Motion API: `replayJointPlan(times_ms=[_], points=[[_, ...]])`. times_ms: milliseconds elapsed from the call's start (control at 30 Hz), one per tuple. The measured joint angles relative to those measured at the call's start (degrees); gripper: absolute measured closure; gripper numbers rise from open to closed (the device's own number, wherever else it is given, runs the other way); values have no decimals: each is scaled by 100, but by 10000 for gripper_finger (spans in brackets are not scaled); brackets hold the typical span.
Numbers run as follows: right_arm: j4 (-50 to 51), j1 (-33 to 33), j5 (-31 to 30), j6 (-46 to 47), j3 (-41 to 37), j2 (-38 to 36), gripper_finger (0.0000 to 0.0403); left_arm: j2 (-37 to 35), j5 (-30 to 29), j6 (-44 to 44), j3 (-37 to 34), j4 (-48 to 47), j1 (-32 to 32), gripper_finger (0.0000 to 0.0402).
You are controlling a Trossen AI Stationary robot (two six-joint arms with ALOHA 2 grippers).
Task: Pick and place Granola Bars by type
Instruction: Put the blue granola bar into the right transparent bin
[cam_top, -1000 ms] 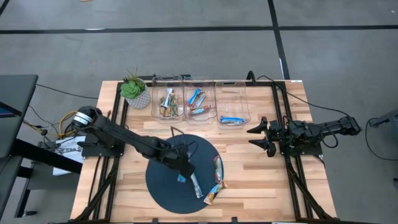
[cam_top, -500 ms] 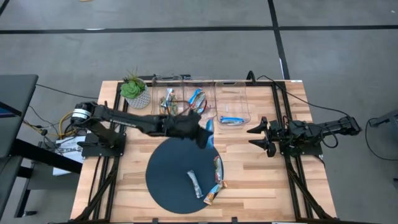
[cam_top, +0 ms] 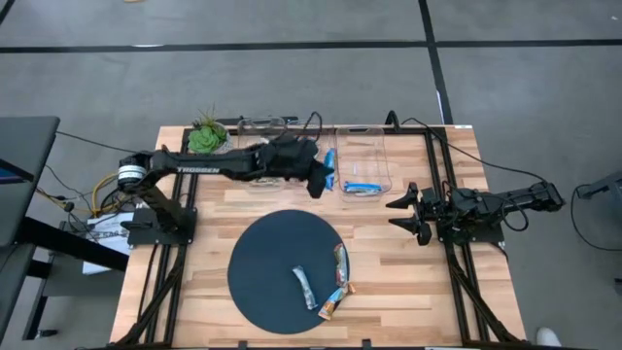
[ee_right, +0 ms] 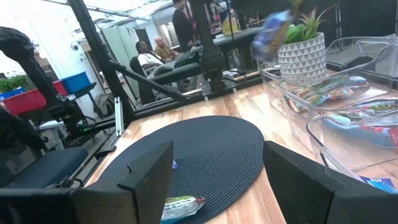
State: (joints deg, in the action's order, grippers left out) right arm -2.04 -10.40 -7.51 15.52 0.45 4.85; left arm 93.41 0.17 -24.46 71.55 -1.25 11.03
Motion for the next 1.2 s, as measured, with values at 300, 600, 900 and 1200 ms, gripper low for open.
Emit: replayJointPlan(times_ms=[300,600,900,1200], points=[[4,-1,4,-1,2,-5,159,892,408,1871,1382,-869,387,367],[4,-1,-3,-1,0,1,159,2186,529,3162,2797,-1272,407,367],[2,-1,-6,-1,0,1,159,3055,337,4391,3696,-2063,291,368],[0,1,1,0,0,46,159,3361,202,4766,3672,-2349,170,368]])
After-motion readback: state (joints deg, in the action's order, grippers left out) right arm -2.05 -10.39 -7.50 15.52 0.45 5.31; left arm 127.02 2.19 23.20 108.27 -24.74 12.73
